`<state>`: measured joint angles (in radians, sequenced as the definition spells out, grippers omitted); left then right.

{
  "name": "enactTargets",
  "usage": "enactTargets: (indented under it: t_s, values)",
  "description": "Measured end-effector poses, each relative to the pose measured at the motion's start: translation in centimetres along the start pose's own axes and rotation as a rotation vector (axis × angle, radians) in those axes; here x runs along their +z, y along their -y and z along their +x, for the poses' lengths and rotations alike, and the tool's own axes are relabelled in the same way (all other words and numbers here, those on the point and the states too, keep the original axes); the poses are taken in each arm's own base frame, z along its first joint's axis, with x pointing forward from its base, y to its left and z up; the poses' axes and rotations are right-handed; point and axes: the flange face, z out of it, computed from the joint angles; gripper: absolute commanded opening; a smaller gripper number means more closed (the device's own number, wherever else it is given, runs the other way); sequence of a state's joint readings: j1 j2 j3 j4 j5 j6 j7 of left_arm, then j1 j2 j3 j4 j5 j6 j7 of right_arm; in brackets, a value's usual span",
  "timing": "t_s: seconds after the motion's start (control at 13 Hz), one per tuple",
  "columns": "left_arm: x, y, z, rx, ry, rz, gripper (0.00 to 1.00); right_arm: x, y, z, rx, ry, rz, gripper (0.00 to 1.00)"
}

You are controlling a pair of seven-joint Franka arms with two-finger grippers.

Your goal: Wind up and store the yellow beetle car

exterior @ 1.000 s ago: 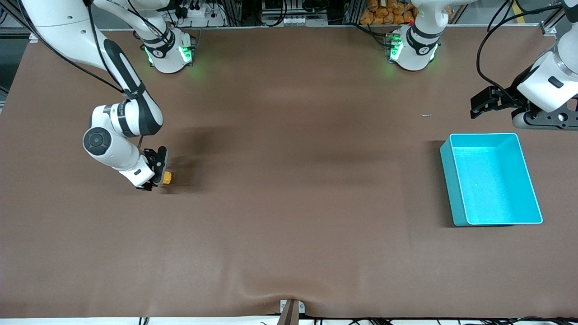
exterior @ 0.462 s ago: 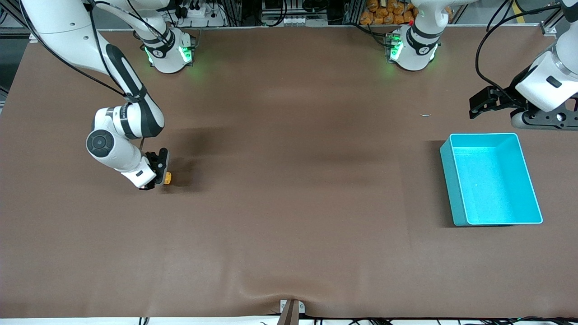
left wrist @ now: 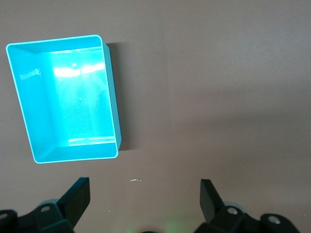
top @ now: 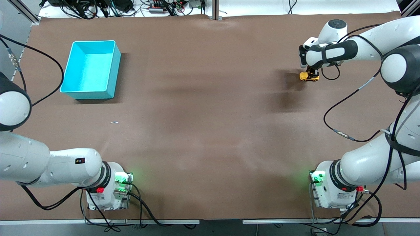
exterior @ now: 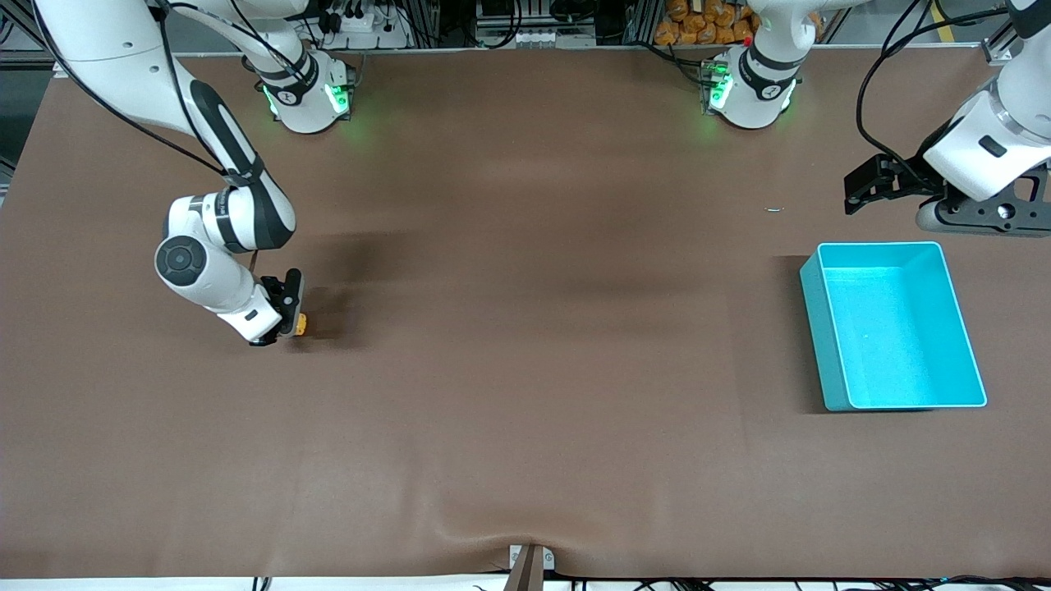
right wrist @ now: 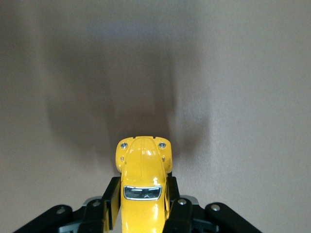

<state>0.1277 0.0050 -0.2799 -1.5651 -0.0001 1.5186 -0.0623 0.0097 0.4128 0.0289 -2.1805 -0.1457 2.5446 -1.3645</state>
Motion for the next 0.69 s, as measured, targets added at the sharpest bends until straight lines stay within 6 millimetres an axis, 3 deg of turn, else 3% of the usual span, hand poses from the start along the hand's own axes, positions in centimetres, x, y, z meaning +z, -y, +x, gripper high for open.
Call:
enactTargets:
  t_s: [0.69]
  values:
    - [-0.2, -0.3, 0.0, 0.005, -0.003, 0.0, 1.0, 0.5, -0.2, -5.3, 0.023, 0.017, 0.002, 0.19]
